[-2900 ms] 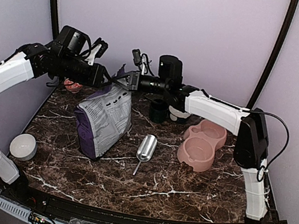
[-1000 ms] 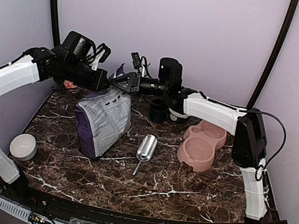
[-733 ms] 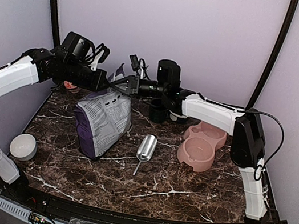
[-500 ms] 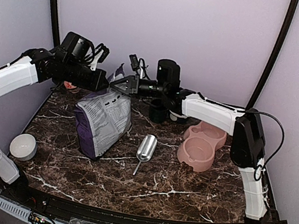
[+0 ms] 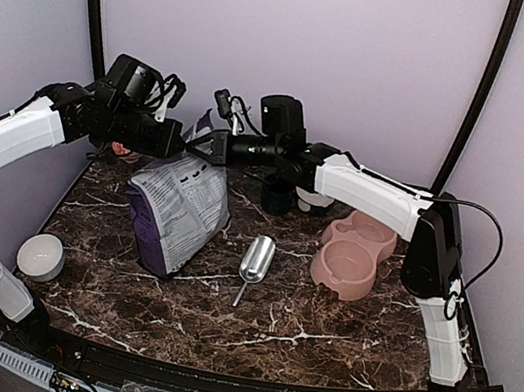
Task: Serve the pet food
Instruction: Open the pet food bag at the center of the board.
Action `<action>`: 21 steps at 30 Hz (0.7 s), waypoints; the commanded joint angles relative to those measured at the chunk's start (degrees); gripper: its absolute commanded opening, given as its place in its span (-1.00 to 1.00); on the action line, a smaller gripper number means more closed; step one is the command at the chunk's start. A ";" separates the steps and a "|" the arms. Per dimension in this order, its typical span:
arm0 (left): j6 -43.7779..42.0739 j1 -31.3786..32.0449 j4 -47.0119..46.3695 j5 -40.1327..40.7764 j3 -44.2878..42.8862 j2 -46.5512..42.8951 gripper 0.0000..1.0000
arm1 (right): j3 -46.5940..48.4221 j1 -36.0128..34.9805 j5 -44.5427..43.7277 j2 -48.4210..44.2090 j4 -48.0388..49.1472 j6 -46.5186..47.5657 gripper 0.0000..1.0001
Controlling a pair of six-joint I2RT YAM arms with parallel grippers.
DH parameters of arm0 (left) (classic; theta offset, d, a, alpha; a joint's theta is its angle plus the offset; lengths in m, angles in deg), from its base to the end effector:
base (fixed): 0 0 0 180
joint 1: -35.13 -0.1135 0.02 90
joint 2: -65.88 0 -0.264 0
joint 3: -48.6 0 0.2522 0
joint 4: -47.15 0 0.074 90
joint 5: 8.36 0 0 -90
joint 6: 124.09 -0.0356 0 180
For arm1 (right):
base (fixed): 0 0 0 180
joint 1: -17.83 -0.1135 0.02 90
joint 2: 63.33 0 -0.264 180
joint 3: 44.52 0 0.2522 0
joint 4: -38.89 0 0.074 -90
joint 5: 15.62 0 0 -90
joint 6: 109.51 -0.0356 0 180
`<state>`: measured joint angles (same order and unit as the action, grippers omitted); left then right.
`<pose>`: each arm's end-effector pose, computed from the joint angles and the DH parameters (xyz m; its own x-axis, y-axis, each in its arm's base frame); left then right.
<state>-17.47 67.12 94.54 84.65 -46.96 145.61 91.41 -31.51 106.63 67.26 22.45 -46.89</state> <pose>0.2630 -0.1621 0.3847 -0.5658 0.0167 -0.8244 0.3436 0.9136 -0.2174 0.3407 0.4258 0.3174 -0.5633 -0.0589 -0.8241 -0.8150 0.2038 0.5425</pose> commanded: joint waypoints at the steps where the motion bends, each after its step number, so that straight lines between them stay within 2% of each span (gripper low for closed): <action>1: 0.79 -0.61 4.60 5.78 -3.57 -3.31 -1.00 | -0.20 1.15 -9.15 -1.00 -9.60 4.88 -1.00; 15: 1.90 -0.64 10.02 13.55 -7.40 -2.87 -1.00 | -1.17 1.08 -12.31 -2.57 -12.14 6.98 -1.00; 21: 2.15 -0.62 11.60 19.48 -7.01 -2.65 -1.00 | -1.65 1.05 -12.30 -3.13 -12.48 7.46 -1.00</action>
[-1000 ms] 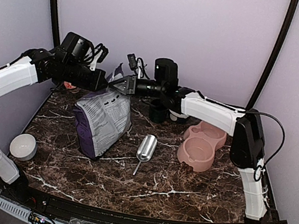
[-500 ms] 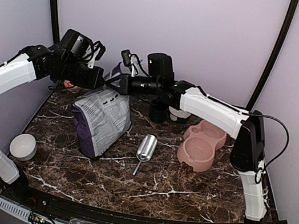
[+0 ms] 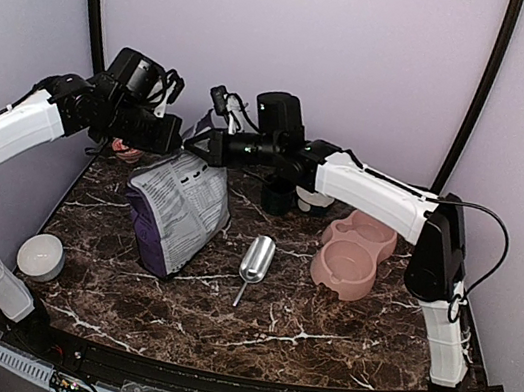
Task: Serve the pet food
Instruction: Open the pet food bag at the center of the board.
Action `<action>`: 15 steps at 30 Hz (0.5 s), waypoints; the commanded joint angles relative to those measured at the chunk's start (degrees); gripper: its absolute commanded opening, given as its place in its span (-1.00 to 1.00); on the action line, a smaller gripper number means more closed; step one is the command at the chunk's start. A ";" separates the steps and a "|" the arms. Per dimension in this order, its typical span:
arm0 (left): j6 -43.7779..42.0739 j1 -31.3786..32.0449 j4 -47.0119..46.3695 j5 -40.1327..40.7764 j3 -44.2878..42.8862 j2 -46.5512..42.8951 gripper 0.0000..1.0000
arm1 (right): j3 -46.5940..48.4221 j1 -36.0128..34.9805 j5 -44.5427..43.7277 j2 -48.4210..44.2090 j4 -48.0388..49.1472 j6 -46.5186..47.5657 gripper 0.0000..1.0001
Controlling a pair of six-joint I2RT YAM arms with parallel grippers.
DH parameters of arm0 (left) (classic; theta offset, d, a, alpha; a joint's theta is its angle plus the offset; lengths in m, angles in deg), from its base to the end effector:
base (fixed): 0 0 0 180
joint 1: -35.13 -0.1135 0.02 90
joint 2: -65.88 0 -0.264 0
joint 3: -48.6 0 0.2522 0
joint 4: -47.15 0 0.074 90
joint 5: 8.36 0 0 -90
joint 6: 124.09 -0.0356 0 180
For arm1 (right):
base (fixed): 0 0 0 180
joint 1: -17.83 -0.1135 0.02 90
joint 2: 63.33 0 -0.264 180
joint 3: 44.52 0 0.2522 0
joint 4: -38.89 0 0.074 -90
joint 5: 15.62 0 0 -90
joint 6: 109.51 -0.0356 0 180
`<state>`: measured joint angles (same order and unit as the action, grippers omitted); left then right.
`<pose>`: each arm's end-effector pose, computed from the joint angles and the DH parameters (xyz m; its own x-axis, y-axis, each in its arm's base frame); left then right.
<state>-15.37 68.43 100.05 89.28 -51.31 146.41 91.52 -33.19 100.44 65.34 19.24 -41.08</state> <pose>0.2580 -0.1638 0.3972 -0.5820 0.0018 -0.8132 0.2795 0.9395 -0.1980 0.3267 0.4285 0.3294 -0.4804 -0.0687 -0.8743 -0.8514 0.2760 0.4461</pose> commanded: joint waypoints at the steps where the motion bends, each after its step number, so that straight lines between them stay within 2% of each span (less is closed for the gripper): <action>1: 0.12 -1.88 6.56 15.95 -2.86 -3.27 -1.00 | -1.71 2.77 -6.16 -1.22 -9.35 1.69 -1.00; 8: 0.96 -0.57 9.86 25.16 -4.00 -2.30 -1.00 | -1.17 2.66 -5.95 -0.77 -10.04 1.92 -1.00; 11: -0.18 -0.25 7.00 20.51 -2.80 -3.29 -1.00 | -1.42 2.67 -5.65 -0.73 -9.22 1.56 -1.00; 14: -0.87 -0.25 3.20 13.93 -1.33 -4.54 -1.00 | -4.28 2.88 -3.69 -2.57 -4.07 -1.25 -1.00; 15: -0.92 -0.30 1.90 11.48 -0.92 -4.96 -1.00 | -5.69 3.20 -2.08 -3.43 -1.32 -3.21 -0.90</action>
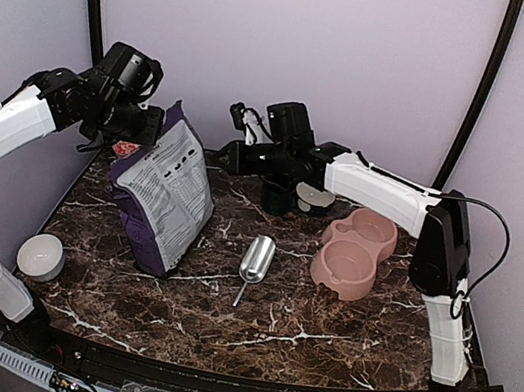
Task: Serve the pet food
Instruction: Open the pet food bag at the center of the board.
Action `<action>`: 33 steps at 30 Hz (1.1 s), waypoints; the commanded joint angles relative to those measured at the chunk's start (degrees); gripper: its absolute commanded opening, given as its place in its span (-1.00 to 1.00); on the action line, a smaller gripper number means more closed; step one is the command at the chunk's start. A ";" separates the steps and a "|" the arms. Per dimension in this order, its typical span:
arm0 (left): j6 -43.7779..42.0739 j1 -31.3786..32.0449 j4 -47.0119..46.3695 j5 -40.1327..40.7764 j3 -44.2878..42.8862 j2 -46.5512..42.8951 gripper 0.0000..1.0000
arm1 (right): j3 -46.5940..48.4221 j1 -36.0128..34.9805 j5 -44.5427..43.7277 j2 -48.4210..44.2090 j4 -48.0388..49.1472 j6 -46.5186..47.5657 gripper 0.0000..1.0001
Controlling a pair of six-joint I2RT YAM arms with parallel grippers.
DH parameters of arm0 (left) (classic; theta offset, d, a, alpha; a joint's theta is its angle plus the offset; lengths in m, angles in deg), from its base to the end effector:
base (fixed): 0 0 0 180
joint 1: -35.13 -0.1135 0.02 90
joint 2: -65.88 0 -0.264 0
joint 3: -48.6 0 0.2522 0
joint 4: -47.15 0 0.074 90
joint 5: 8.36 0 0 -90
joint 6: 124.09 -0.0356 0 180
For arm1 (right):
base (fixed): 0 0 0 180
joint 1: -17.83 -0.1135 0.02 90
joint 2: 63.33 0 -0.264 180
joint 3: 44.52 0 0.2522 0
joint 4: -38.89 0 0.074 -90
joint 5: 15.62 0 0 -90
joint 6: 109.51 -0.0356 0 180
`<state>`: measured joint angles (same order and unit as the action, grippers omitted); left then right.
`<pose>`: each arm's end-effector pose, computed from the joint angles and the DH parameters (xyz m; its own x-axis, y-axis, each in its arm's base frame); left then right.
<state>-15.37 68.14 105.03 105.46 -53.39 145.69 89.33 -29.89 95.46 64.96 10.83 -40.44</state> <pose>0.2538 -0.1478 0.4064 -0.5351 -0.0025 -0.8448 0.0545 0.9978 -0.0374 0.3495 0.4034 0.3041 -0.5669 -0.1280 -0.8138 -0.7616 0.4578 0.4586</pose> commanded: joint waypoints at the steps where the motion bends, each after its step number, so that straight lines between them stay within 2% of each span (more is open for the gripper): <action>1: -1.11 -0.05 -4.49 -7.22 1.62 -4.64 -1.00 | -5.09 0.25 4.80 -3.92 9.86 -5.89 -0.74; 4: 0.21 -0.06 -7.36 -13.96 1.67 -5.10 -1.00 | -8.17 1.18 12.03 -5.60 18.14 -12.88 -0.23; 6: 1.46 -0.06 -9.30 -17.63 1.91 -5.33 -1.00 | -9.73 1.28 17.77 -6.45 24.56 -17.45 -0.05; 9: 3.50 -0.08 -12.66 -22.08 3.17 -5.79 -1.00 | -12.47 1.29 23.52 -7.90 32.65 -24.18 0.11; 13: 6.70 -0.06 -17.81 -27.14 5.64 -6.76 -1.00 | -16.41 1.65 27.20 -9.81 42.56 -32.44 0.21; 16: 9.15 -0.16 -21.24 -29.58 7.97 -7.67 -1.00 | -16.82 1.70 28.26 -9.68 45.62 -35.06 0.27; 21: 10.49 -0.15 -23.47 -30.35 10.38 -8.53 -1.00 | -12.57 1.40 25.54 -7.34 38.52 -32.06 0.29; 26: 10.72 -0.15 -24.26 -30.24 12.23 -9.80 -1.00 | -7.10 0.38 21.01 -5.02 25.52 -24.70 0.16; 33: 10.33 -0.14 -24.52 -29.68 13.46 -10.53 -1.00 | -1.97 -0.72 18.56 -1.79 19.23 -21.48 -0.05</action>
<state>-5.12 67.51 84.88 78.59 -40.01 139.22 83.78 -29.65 116.55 60.94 35.09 -65.56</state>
